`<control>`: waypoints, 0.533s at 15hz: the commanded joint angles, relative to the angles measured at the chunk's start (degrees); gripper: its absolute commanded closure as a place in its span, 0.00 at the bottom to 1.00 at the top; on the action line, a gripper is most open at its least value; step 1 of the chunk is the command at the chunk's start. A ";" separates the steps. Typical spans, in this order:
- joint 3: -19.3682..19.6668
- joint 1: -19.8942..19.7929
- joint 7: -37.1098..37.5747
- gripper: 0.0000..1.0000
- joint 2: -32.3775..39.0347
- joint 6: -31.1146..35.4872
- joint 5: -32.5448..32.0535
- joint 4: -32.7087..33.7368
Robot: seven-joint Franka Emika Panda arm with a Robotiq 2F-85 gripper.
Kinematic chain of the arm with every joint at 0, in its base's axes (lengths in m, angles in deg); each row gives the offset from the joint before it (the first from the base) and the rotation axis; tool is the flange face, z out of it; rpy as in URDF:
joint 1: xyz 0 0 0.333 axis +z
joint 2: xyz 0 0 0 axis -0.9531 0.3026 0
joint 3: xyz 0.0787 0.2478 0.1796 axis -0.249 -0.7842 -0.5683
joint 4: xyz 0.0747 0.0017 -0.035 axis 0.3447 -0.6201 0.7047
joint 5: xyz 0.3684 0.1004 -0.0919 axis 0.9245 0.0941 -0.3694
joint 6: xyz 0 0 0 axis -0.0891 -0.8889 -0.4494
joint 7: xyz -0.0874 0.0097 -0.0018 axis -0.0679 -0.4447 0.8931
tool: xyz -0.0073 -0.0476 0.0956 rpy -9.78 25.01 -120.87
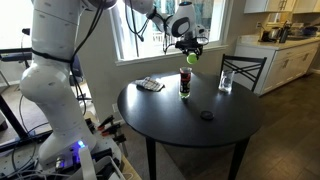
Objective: Put the green tennis ball inside the glass container
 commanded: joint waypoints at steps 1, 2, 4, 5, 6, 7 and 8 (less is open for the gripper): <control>-1.77 -1.08 -6.29 0.59 -4.09 0.71 4.20 -6.59; -1.95 -1.10 -7.25 0.59 -4.45 0.65 4.78 -7.47; -2.20 -1.13 -9.06 0.59 -5.59 0.63 5.84 -9.29; -2.16 -1.10 -9.77 0.59 -6.18 0.80 6.21 -10.15; -2.16 -1.17 -10.69 0.59 -6.90 0.72 6.76 -10.94; -2.08 -1.21 -11.47 0.59 -7.58 0.95 7.43 -11.73; -1.91 -1.21 -12.28 0.59 -8.24 0.91 8.10 -12.40</control>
